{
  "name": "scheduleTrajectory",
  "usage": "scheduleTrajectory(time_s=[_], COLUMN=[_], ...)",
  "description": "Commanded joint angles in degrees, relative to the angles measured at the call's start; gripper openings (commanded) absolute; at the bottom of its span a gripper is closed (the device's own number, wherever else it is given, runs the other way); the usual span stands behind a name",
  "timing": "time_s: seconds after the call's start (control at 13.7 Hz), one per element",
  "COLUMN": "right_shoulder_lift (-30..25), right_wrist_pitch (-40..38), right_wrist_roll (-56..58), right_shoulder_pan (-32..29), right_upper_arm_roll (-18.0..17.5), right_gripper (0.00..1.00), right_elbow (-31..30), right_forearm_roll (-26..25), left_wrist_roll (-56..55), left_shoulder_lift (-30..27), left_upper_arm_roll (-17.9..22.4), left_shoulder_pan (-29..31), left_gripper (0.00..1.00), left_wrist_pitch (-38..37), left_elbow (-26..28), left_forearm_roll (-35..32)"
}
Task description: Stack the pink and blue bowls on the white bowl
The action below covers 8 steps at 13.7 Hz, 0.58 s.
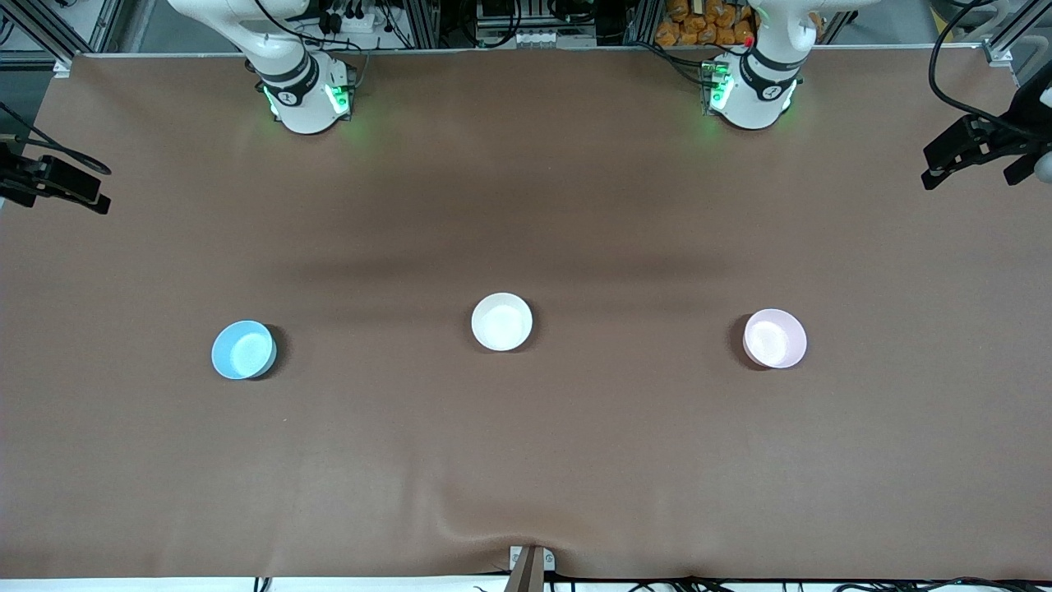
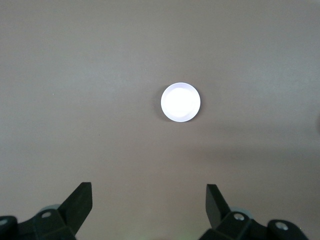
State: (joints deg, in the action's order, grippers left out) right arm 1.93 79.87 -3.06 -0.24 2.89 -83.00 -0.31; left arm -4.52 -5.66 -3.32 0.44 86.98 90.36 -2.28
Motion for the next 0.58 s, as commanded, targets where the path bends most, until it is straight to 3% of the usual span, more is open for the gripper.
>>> scheduleTrajectory(time_s=[0.0,0.51], right_shoulder_lift=[0.27,0.27], right_wrist_pitch=[-0.68,-0.68], right_wrist_roll=[-0.19,-0.19], right_shoulder_pan=[0.15,0.15], right_upper_arm_roll=[-0.08,-0.08], right_gripper=[1.00,1.00], right_elbow=[0.65,0.65], right_forearm_roll=[-0.39,-0.39], left_wrist_roll=[1.01,1.45], left_shoulder_lift=[-0.23,1.44], left_upper_arm_roll=[-0.02,-0.11], left_shoulder_pan=[0.53,0.44], left_gripper=[1.00,1.00], left_wrist_pitch=[-1.46,-1.99], left_elbow=[-0.36,0.60], left_forearm_roll=[0.79,0.88])
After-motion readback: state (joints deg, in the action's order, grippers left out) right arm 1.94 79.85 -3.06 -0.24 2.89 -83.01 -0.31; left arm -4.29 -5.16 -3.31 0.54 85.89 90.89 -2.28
